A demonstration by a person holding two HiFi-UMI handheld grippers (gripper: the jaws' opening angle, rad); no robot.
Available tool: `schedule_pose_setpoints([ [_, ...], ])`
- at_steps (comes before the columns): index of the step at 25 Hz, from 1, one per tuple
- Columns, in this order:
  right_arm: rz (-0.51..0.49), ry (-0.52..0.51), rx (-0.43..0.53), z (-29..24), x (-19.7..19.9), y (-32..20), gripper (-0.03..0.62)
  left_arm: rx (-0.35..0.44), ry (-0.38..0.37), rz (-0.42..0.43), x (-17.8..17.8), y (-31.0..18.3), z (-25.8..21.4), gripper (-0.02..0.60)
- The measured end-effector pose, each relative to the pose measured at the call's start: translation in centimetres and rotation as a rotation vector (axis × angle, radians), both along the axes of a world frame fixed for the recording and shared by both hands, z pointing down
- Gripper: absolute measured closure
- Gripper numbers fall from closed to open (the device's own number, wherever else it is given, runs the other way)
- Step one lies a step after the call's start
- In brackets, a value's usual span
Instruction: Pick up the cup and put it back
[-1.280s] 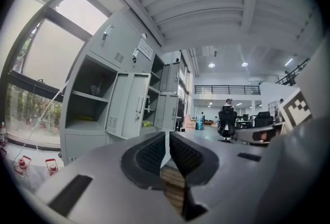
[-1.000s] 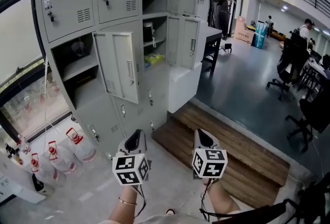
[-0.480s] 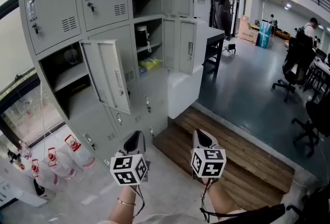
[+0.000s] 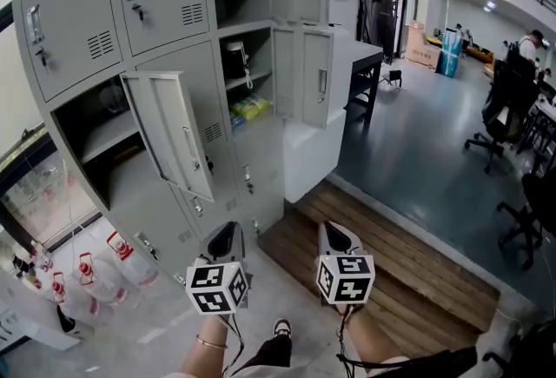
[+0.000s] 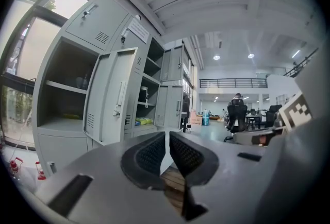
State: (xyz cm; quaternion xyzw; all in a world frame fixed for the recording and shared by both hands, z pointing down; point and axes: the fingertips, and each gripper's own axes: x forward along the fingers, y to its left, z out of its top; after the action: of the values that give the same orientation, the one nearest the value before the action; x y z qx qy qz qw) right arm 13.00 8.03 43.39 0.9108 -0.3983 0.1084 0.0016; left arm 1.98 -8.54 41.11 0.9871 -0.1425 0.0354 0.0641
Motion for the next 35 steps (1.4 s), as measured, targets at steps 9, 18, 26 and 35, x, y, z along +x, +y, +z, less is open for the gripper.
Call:
schedule_pose_setpoints([
  [9, -0.023, 0.013, -0.037, 1.3, 7.5, -4.0, 0.602, -0.01, 0.031, -0.008, 7.9, -3.9, 0.8, 0.555],
  [18, -0.038, 0.048, -0.051, -0.4, 18.6, -8.6, 0.602, -0.056, 0.066, -0.022, 18.8, -8.6, 0.7, 0.555],
  [26, -0.075, 0.036, -0.033, -0.2, 25.1, -13.0, 0.602, -0.033, 0.059, -0.035, 25.6, -12.1, 0.4, 0.555],
  [35, -0.132, -0.015, -0.01, 0.9, 29.1, -17.2, 0.602, -0.011, 0.021, -0.089, 28.4, -14.9, 0.6, 0.555],
])
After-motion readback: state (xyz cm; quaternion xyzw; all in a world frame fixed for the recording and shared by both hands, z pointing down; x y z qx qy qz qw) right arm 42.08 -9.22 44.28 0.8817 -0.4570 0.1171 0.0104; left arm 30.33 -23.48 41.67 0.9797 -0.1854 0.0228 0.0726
